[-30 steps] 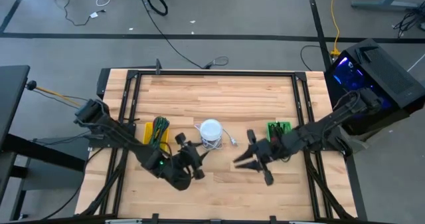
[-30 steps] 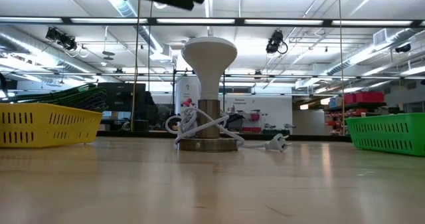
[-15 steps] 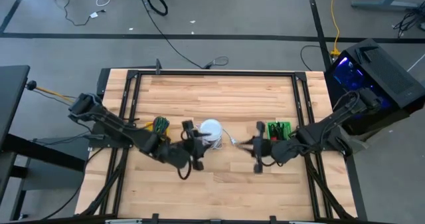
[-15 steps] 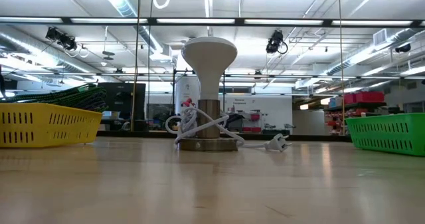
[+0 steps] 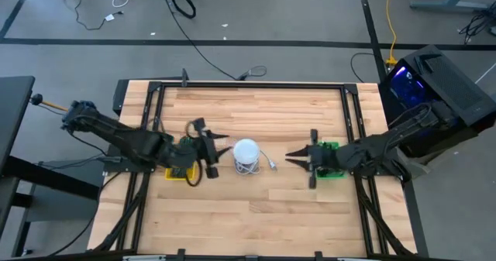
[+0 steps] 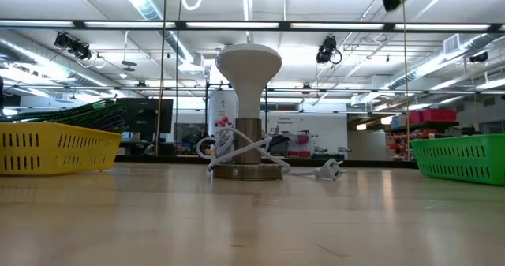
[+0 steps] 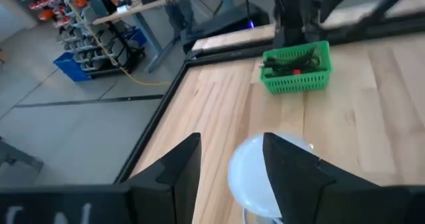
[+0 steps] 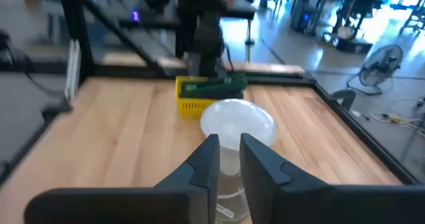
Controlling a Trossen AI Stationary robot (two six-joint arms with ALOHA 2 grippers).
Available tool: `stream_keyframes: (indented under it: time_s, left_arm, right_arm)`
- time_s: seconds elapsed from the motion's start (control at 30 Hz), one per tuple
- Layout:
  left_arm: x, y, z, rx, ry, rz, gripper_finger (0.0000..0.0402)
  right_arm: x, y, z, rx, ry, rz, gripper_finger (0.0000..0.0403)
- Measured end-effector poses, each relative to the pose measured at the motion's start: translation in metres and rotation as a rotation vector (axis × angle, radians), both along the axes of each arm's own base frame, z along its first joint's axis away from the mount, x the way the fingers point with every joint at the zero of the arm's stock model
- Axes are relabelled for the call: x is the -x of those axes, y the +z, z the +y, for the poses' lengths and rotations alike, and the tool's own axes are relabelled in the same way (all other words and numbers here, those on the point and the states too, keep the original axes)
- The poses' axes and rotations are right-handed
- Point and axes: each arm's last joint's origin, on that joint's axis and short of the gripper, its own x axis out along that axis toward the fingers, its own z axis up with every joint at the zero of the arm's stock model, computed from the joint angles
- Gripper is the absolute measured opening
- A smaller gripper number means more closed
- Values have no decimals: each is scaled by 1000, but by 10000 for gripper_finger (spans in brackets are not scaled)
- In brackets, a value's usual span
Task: Pick & Place USB Port
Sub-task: Return to Home Position
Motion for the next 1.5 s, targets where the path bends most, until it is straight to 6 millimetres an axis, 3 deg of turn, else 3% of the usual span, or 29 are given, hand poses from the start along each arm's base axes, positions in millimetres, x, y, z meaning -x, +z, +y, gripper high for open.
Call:
stream_keyframes:
  time_s: [0.13,0.4,0.53,0.7,1.03,1.3,1.5]
  left_arm:
    - [34,-14,14,54,-48,-89,167]
    - [121,-42,47,182,-19,-286,167]
    - [146,-57,51,202,-195,-366,167]
    - [167,-78,61,214,-147,-451,167]
    - [183,-106,65,229,-249,-528,167]
    - [174,-133,60,257,-288,-471,167]
    - [173,-139,54,293,-452,-435,168]
  right_arm:
    - [33,-16,-18,-60,5,-108,61]
    - [86,-21,-44,-66,-77,-201,63]
    - [98,-35,-49,-64,-44,-202,64]
    - [110,-54,-56,-91,-113,-266,64]
    - [124,-72,-61,-101,-62,-356,66]
    - [116,-101,-54,-160,47,-318,66]
    - [116,-99,-51,-190,151,-331,66]
